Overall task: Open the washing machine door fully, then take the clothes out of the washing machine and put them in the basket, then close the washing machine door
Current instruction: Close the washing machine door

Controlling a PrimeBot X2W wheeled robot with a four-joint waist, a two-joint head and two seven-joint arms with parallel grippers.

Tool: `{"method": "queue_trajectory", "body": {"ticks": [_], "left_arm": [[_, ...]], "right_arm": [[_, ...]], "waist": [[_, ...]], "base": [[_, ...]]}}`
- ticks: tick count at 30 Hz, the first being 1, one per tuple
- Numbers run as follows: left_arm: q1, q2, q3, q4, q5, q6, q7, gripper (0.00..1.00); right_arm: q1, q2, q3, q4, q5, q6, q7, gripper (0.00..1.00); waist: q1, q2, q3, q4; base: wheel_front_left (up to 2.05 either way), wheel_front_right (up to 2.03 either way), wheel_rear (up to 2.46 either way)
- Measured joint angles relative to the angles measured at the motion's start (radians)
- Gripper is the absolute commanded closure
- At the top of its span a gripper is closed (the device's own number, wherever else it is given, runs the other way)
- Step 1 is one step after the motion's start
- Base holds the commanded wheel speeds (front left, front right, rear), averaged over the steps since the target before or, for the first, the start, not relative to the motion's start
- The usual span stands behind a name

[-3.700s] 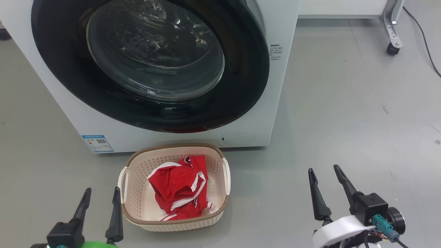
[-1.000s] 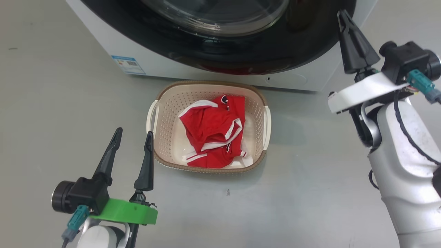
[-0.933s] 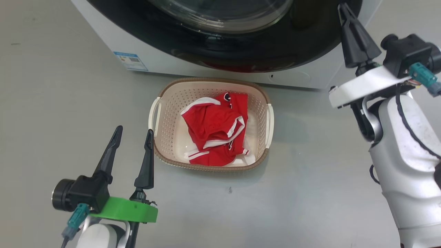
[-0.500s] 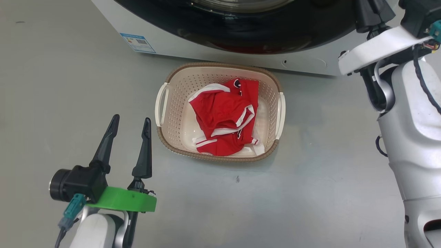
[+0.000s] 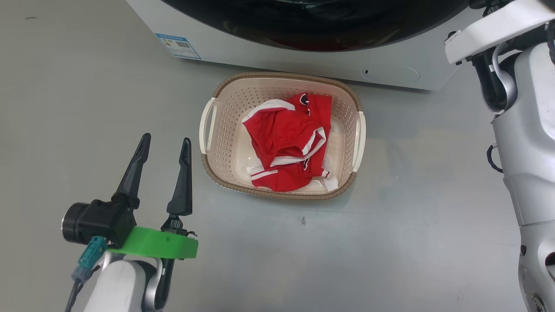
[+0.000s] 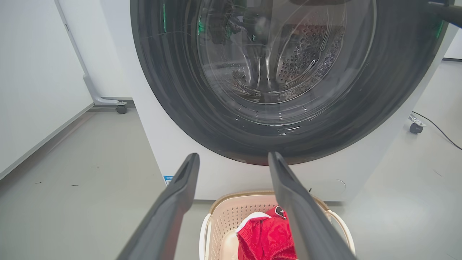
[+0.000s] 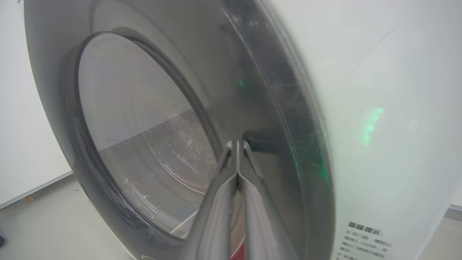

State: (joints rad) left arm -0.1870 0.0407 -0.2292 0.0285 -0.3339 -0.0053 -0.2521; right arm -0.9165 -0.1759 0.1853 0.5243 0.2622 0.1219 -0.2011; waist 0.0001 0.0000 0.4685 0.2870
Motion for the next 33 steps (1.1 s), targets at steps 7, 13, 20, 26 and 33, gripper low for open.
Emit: {"method": "queue_trajectory", "body": {"ticks": [7,13,20,26,33], "left_arm": [[-0.007,-0.001,0.003,0.001,0.001,0.0,0.0,0.0],[-0.008,-0.003,0.019,0.007,0.009,0.0,0.0,0.0],[-0.008,-0.003,0.03,0.015,0.012,0.0,0.0,0.0],[-0.007,-0.003,0.04,0.03,0.022,0.0,0.0,0.0],[0.012,-0.003,0.058,0.046,0.029,0.0,0.0,0.0]], "right_arm": [[-0.017,0.01,0.0,0.038,0.003,0.004,-0.018,1.0],[-0.017,0.033,0.015,0.077,0.025,0.003,-0.027,1.0],[0.046,0.053,0.033,0.091,0.051,0.002,-0.041,1.0],[0.157,0.067,0.037,0.083,0.064,0.003,-0.051,1.0],[0.278,0.086,0.041,0.019,0.071,0.003,-0.051,0.0]], "waist": [[-0.0001,0.0,0.002,0.002],[0.0,0.0,-0.009,-0.011],[0.0,0.0,-0.027,-0.032],[0.0,0.0,-0.065,-0.061],[-0.0001,0.0,-0.112,-0.098]], "base": [[0.0,0.0,0.0],[0.0,0.0,0.0],[0.0,0.0,0.0],[0.0,0.0,0.0],[0.0,0.0,0.0]]}}
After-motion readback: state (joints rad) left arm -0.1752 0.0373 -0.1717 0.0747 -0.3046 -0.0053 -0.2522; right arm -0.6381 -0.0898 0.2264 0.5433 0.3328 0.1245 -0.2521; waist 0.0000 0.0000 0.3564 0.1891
